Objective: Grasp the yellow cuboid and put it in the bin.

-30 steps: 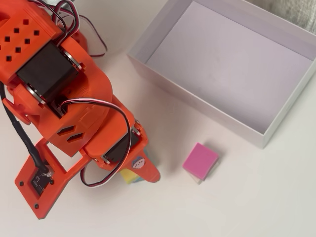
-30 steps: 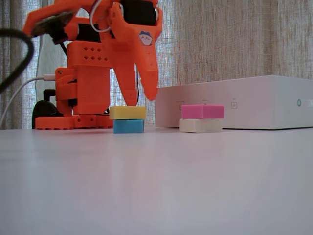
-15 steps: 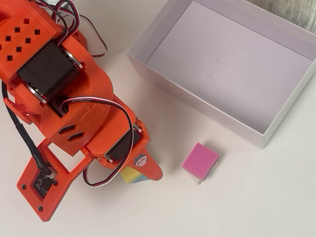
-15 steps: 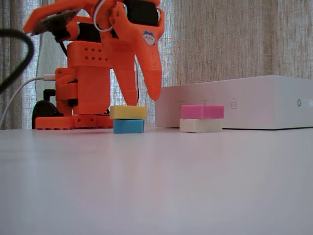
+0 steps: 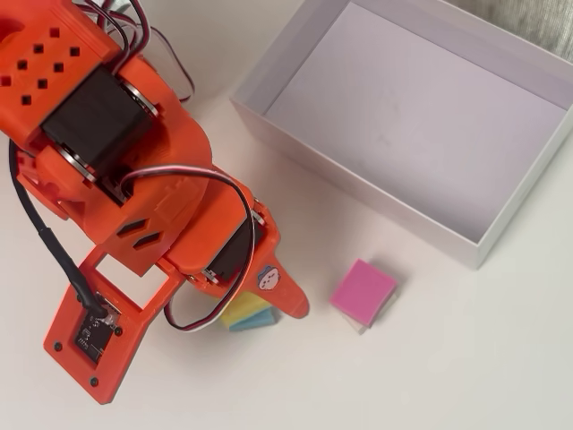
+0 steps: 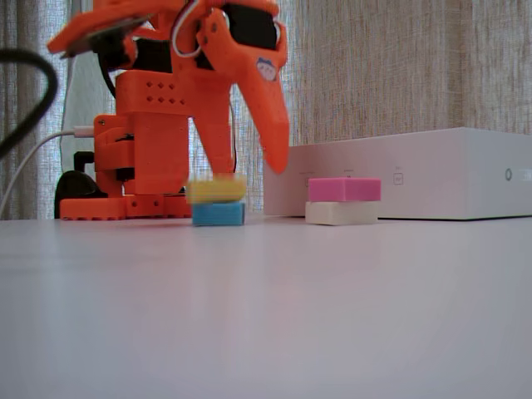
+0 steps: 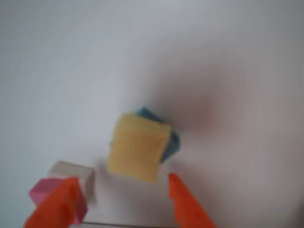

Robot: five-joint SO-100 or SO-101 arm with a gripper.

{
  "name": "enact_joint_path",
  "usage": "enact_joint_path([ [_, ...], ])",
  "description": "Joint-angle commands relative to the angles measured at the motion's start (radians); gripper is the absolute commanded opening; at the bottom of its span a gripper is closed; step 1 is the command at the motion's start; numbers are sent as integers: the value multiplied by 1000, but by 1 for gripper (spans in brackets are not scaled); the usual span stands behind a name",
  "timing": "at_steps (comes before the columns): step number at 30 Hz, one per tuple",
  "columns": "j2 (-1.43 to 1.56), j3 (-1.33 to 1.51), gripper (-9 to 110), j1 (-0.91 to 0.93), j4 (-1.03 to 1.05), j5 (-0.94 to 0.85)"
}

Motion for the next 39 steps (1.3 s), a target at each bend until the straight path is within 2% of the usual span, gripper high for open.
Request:
enact_joint_path([
  [1,6,-40,24,34,8,-25],
  [16,-12,-49,23,57,12,-40],
  [26,-11,-48,17,54,9,-37],
  [39,0,-48,14,63,-11,-34],
])
